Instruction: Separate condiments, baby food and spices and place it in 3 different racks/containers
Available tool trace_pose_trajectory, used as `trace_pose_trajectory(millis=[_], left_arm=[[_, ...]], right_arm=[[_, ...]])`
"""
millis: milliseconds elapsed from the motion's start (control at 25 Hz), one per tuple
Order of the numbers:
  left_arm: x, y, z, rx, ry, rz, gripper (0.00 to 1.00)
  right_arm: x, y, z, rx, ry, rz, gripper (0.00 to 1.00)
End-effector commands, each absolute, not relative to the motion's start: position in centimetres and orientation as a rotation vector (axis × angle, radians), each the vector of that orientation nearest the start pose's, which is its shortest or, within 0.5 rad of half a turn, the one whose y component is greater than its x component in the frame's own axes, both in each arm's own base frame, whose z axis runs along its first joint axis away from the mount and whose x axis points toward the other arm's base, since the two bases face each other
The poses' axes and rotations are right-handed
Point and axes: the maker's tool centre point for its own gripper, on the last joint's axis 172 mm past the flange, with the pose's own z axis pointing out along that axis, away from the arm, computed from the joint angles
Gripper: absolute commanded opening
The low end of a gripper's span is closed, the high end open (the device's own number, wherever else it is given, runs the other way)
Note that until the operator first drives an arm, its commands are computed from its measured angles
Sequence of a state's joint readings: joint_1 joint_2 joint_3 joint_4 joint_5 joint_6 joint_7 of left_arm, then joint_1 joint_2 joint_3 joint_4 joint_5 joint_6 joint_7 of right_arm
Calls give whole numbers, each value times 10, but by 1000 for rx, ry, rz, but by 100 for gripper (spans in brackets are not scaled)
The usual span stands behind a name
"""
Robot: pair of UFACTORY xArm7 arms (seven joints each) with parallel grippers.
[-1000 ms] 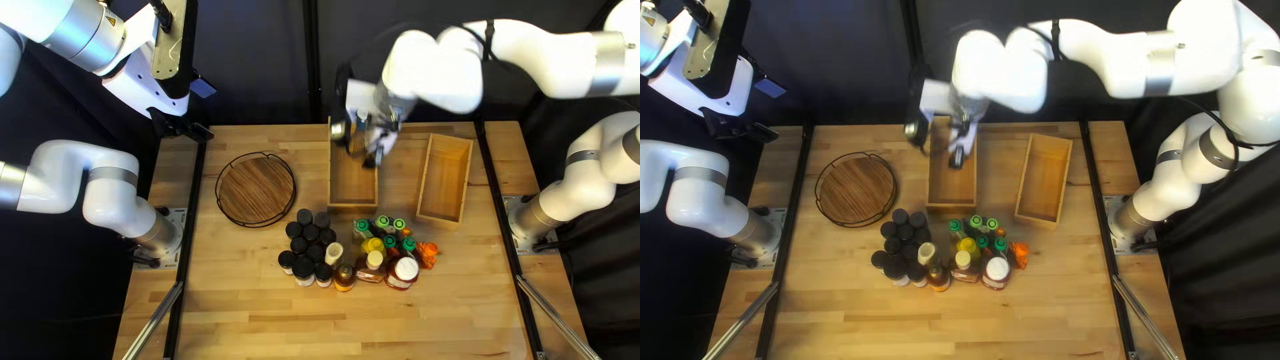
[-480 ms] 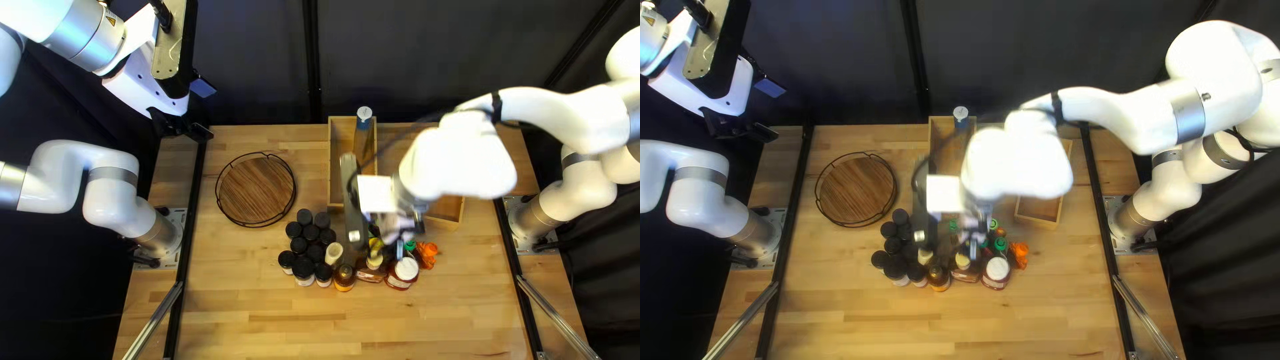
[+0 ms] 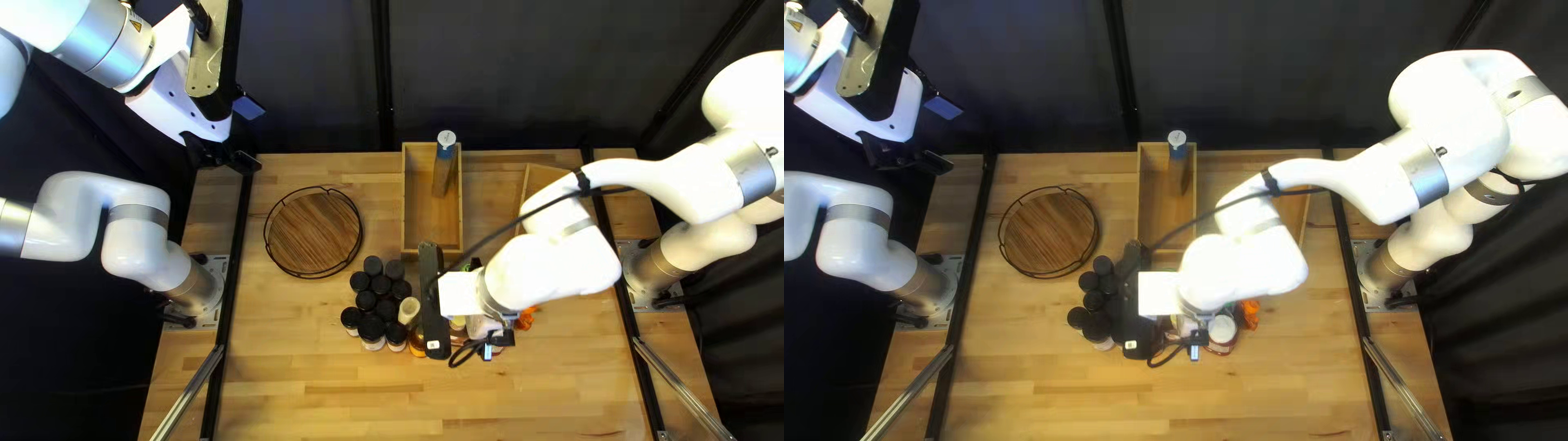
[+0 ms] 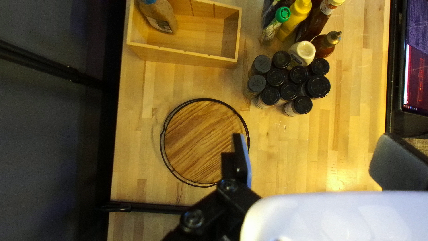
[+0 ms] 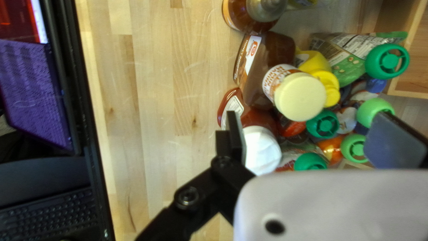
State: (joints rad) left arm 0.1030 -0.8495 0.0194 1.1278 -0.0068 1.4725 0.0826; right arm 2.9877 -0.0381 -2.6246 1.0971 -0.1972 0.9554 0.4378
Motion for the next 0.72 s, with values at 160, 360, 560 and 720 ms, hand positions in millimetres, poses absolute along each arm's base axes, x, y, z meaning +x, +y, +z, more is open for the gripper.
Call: trace_pose_trajectory(millis=[160, 360, 560, 720], left_arm=[[293, 36, 508, -3014, -54, -777, 100], [293, 36, 508, -3014, -54, -777, 100], [293, 36, 508, -3014, -54, -777, 100], [293, 36, 508, -3014, -54, -777, 100]], right_arm=[[490, 144, 190, -3224, -48, -309, 100], [494, 143, 184, -3209, -52, -323, 18], [492, 144, 189, -3208, -61, -333, 0], [487, 141, 205, -3201, -66, -342, 0]])
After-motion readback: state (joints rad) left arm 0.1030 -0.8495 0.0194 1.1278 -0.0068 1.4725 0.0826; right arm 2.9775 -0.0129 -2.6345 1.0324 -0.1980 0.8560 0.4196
